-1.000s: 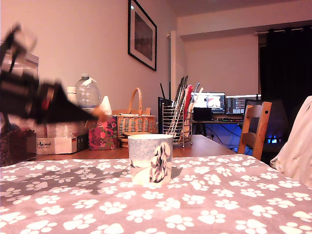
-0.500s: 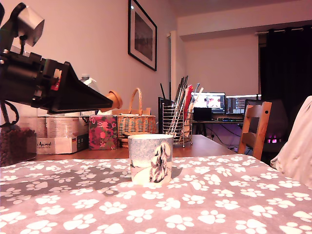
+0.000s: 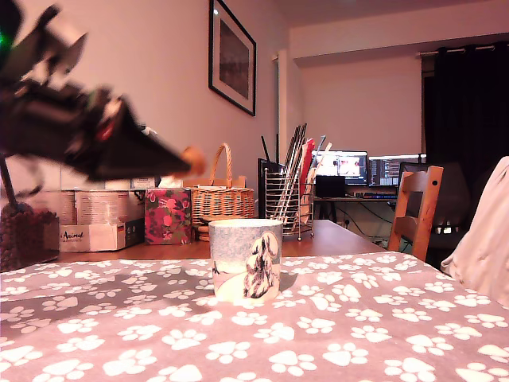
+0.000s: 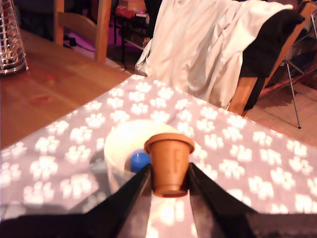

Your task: Pick up the coffee capsules on the table and drop them inside the coffee cup

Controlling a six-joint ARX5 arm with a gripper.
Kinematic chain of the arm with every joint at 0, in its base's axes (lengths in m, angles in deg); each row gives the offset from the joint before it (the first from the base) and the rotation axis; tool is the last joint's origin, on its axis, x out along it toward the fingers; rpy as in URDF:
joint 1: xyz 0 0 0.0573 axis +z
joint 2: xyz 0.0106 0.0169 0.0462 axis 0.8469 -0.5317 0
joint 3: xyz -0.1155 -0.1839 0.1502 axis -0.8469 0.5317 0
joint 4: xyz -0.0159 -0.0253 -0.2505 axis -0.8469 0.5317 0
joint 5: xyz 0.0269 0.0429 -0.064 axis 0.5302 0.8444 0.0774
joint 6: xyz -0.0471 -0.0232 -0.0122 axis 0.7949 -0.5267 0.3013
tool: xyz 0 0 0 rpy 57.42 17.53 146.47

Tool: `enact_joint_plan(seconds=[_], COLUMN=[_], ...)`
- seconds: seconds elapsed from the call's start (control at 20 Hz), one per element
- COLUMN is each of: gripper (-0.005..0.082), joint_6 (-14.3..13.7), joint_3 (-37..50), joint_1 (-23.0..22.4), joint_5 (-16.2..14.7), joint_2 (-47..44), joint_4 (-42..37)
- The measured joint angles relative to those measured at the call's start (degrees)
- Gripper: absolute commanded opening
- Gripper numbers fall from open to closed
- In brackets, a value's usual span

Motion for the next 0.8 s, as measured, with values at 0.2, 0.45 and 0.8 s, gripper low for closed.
enact_joint_plan(seconds=[0.2,0.45,0.8], gripper=[0.0127,0.0128,0.0128], joint_6=[-0.28,-2.93,-3.10], joint_3=[-4.46,-9.07,-12.55], joint_1=[-2.56,-4.81,-5.53], joint_5=[2.80,6.36,8.20], joint_2=[0.00,0.00,-0.33], joint_4=[7.87,15.50,23.21])
